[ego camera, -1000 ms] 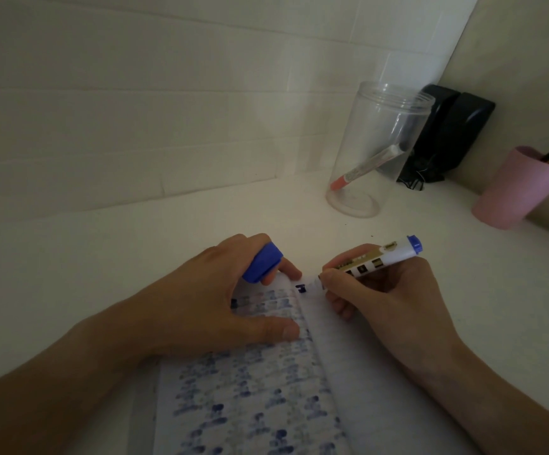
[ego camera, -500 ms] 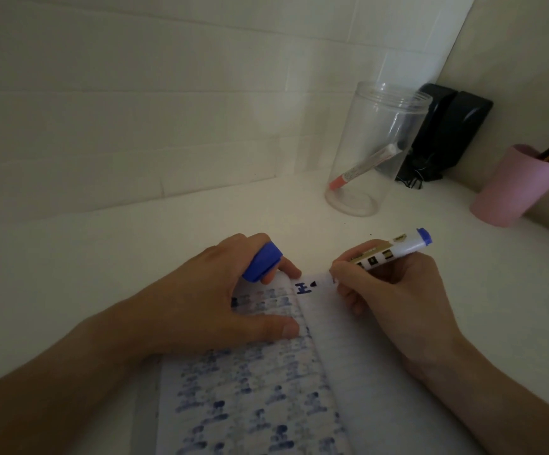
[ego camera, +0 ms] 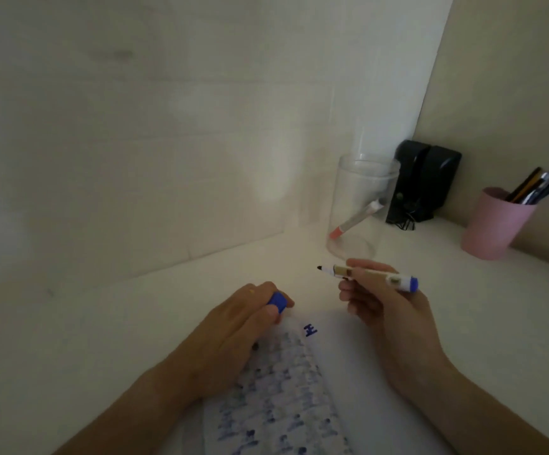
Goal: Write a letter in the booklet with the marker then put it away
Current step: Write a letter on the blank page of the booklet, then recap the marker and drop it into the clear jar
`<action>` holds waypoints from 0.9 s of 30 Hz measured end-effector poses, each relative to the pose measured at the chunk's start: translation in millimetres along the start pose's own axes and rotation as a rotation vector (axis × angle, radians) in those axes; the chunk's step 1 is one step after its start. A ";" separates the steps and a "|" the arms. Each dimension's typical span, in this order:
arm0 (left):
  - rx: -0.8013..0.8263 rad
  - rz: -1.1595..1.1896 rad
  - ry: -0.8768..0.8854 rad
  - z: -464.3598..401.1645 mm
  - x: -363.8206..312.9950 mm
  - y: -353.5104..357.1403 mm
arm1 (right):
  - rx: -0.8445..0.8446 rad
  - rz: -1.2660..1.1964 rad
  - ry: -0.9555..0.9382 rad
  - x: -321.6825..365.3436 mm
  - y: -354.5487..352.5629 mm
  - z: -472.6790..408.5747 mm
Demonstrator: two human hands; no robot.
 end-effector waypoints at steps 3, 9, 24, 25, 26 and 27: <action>-0.177 -0.239 0.064 0.2 -0.2 -2.9 | 0.034 -0.096 0.061 -1.8 -1.5 -1.3; -0.293 -0.417 0.025 -6.1 -1.6 -5.2 | 0.117 -0.130 0.046 -7.9 -7.8 -3.2; -0.301 -0.422 0.177 -1.7 -16.4 -5.0 | 0.266 0.006 -0.042 -3.3 -3.1 7.1; -0.302 -0.425 0.201 -0.7 -19.3 -4.5 | 0.289 0.016 -0.047 -3.2 -2.0 8.5; -0.303 -0.427 0.222 0.5 -22.2 -4.6 | 0.311 0.021 -0.051 -3.0 -1.2 9.5; -0.304 -0.429 0.241 1.8 -24.9 -4.8 | 0.326 0.021 -0.052 -2.4 -0.5 10.4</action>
Point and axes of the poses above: each hand's wrist, its own z-axis away from the middle knuckle, its own y-axis out of the palm, x = y × z, the point moved 1 cm from there along -z, towards the middle knuckle, and after that the axes turned 8 degrees about x, right-handed, at the moved point
